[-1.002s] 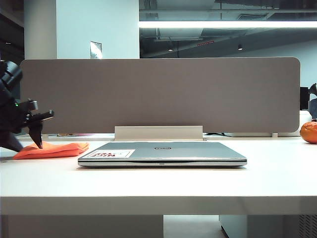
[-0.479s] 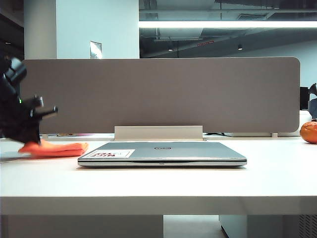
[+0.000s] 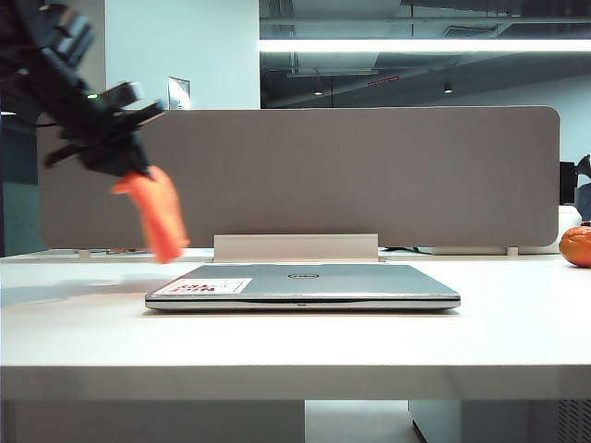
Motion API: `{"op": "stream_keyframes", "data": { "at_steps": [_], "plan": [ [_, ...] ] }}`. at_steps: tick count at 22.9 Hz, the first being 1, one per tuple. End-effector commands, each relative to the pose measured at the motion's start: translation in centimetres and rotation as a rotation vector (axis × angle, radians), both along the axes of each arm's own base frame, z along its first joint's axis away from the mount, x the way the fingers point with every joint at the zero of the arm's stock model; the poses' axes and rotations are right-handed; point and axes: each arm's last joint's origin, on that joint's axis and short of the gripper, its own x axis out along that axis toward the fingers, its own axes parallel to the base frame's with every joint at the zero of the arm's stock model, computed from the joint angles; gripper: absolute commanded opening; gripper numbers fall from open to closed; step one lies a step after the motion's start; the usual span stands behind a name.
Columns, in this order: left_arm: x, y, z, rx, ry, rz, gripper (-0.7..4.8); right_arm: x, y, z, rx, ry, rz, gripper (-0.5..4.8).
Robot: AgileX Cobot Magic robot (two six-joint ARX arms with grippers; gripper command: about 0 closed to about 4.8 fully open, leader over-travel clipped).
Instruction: Pick up the orange rag and put it over the laptop.
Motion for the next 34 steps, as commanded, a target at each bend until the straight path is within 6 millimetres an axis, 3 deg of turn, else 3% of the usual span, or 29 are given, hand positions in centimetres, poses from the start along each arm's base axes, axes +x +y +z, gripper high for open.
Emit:
{"op": "stream_keyframes", "data": {
  "at_steps": [1, 7, 8, 13, 16, 22, 28, 29, 31, 34],
  "plan": [
    [-0.4, -2.8, 0.4, -0.022, -0.015, -0.056, -0.06, 0.0, 0.0, 0.0, 0.000, -0.009, -0.001, -0.05],
    [-1.7, -9.2, 0.9, -0.052, -0.073, -0.196, -0.06, 0.0, 0.0, 0.0, 0.000, -0.008, -0.001, -0.05],
    [-2.3, -11.2, 1.0, -0.055, -0.086, -0.242, -0.06, 0.0, 0.0, 0.0, 0.000, -0.008, 0.000, -0.05],
    [-4.1, -15.7, 0.6, -0.049, -0.090, -0.340, -0.06, 0.0, 0.0, 0.0, 0.000, -0.008, -0.001, -0.05],
    [-4.7, -17.9, -0.7, 0.007, -0.077, -0.328, -0.06, 0.0, 0.0, 0.0, 0.000, -0.009, -0.001, -0.05],
    [-4.2, -17.7, -5.4, 0.088, 0.138, -0.313, -0.06, 0.0, 0.0, 0.0, 0.000, -0.009, 0.000, -0.05],
    [-4.1, -16.9, -6.2, 0.238, 0.155, -0.193, 0.07, 0.0, 0.0, 0.0, 0.000, -0.009, -0.001, -0.05],
    [-4.1, -16.8, -6.2, 0.252, 0.154, -0.187, 0.37, 0.0, 0.0, 0.0, 0.000, -0.009, -0.001, -0.05],
    [-3.9, -16.6, -6.2, 0.268, 0.145, -0.180, 1.80, 0.0, 0.0, 0.0, 0.000, -0.009, 0.000, -0.05],
    [-3.7, -16.2, -6.1, 0.268, 0.144, -0.171, 2.58, 0.0, 0.0, 0.0, 0.000, -0.009, -0.001, -0.05]
  ]
}}
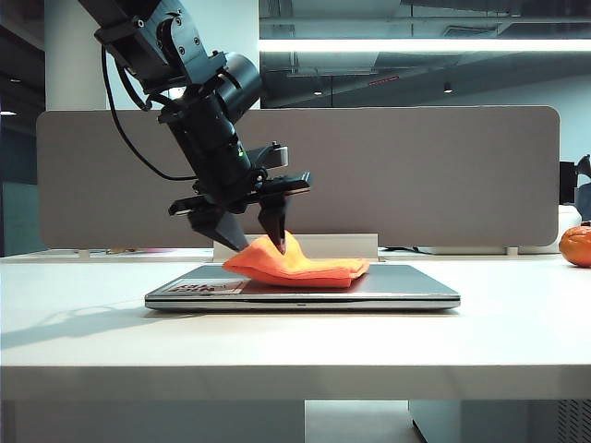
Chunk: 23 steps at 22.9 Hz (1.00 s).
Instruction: Pick up the orange rag and put it over the laptop.
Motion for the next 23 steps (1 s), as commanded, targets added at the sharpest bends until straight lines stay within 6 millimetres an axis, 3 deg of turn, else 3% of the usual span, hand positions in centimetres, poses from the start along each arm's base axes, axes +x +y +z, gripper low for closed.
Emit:
{"op": "stream_keyframes", "data": {
  "at_steps": [1, 5, 9, 18, 20, 23],
  "plan": [
    [0.3, 0.4, 0.6, -0.002, -0.024, 0.007, 2.61, 0.0, 0.0, 0.0, 0.000, -0.009, -0.001, -0.05],
    [0.3, 1.0, 1.4, 0.006, -0.045, 0.006, 2.66, 0.0, 0.0, 0.0, 0.000, -0.009, -0.001, -0.05],
    [0.3, 2.7, 3.8, 0.014, -0.104, 0.031, 2.83, 0.0, 0.0, 0.0, -0.008, -0.014, -0.006, -0.05],
    [-1.3, 8.2, 8.8, 0.018, -0.112, 0.141, 2.76, 0.1, -0.1, 0.0, -0.012, -0.015, -0.056, -0.05],
    [-1.8, 9.1, 9.4, 0.029, -0.093, 0.157, 2.19, 0.1, -0.2, 0.0, -0.012, -0.015, -0.067, -0.05],
    [-2.6, 10.1, 9.9, 0.072, -0.069, 0.146, 0.34, 0.2, -0.2, 0.0, -0.014, -0.015, -0.090, -0.05]
  ]
}}
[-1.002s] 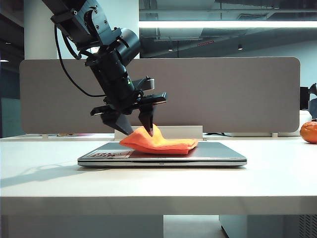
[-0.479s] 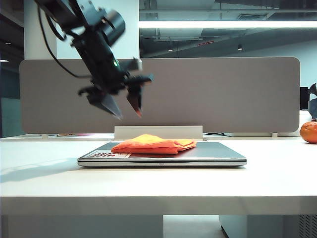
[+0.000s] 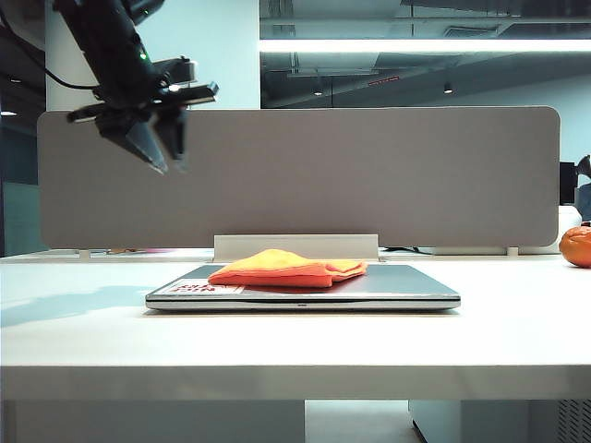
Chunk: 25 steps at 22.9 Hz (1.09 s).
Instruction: Pick up the orange rag and put it over the laptop.
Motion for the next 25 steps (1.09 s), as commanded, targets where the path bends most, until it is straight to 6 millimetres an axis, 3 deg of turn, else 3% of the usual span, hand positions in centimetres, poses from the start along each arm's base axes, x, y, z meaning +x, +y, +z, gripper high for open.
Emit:
{"op": "stream_keyframes", "data": {
  "at_steps": [1, 8, 13, 18, 25],
  "plan": [
    [-0.9, 0.7, 0.4, 0.061, 0.041, -0.029, -0.06, 0.0, -0.1, 0.0, -0.008, -0.012, -0.025, -0.05],
    [-1.5, 0.9, 0.7, 0.080, 0.068, -0.041, -0.06, 0.2, -0.4, -0.1, -0.066, -0.034, -0.144, -0.05],
    [-3.0, 1.3, 2.9, 0.065, 0.004, -0.041, -0.06, 0.3, -0.7, -0.9, -0.158, 0.031, -0.265, -0.05],
    [-6.5, 2.4, 5.3, 0.043, -0.092, -0.044, -0.06, 0.3, -1.1, -1.0, -0.192, 0.031, -0.380, -0.05],
    [-12.9, 4.5, 4.9, 0.028, -0.181, -0.024, -0.06, 0.4, -1.3, -0.1, -0.177, -0.049, -0.452, -0.05]
  ]
}}
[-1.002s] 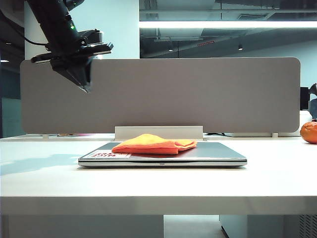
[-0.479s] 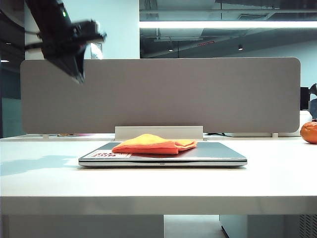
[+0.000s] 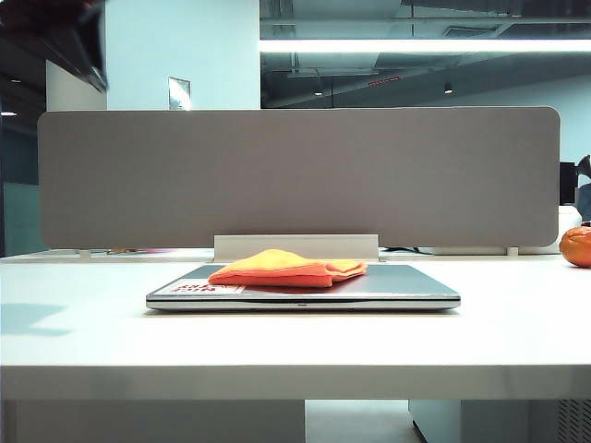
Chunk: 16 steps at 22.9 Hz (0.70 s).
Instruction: Pick up the orange rag and put it over the laptop.
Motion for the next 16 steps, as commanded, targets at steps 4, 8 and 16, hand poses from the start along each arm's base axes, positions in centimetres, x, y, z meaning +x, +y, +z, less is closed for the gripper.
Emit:
{"op": "stream_keyframes", "data": {
  "at_steps": [4, 8, 16],
  "plan": [
    [-4.3, 1.4, -0.5, -0.021, -0.119, 0.037, -0.06, 0.0, 0.0, 0.2, -0.001, -0.028, -0.006, -0.05],
    [-7.8, 2.6, -1.7, -0.030, -0.196, 0.068, -0.06, 0.0, 0.0, 0.1, -0.001, -0.021, -0.007, -0.05],
    [-12.6, 4.3, -3.7, -0.051, -0.311, 0.111, -0.06, 0.0, 0.0, -0.1, -0.001, 0.004, -0.004, -0.05]
  ]
}}
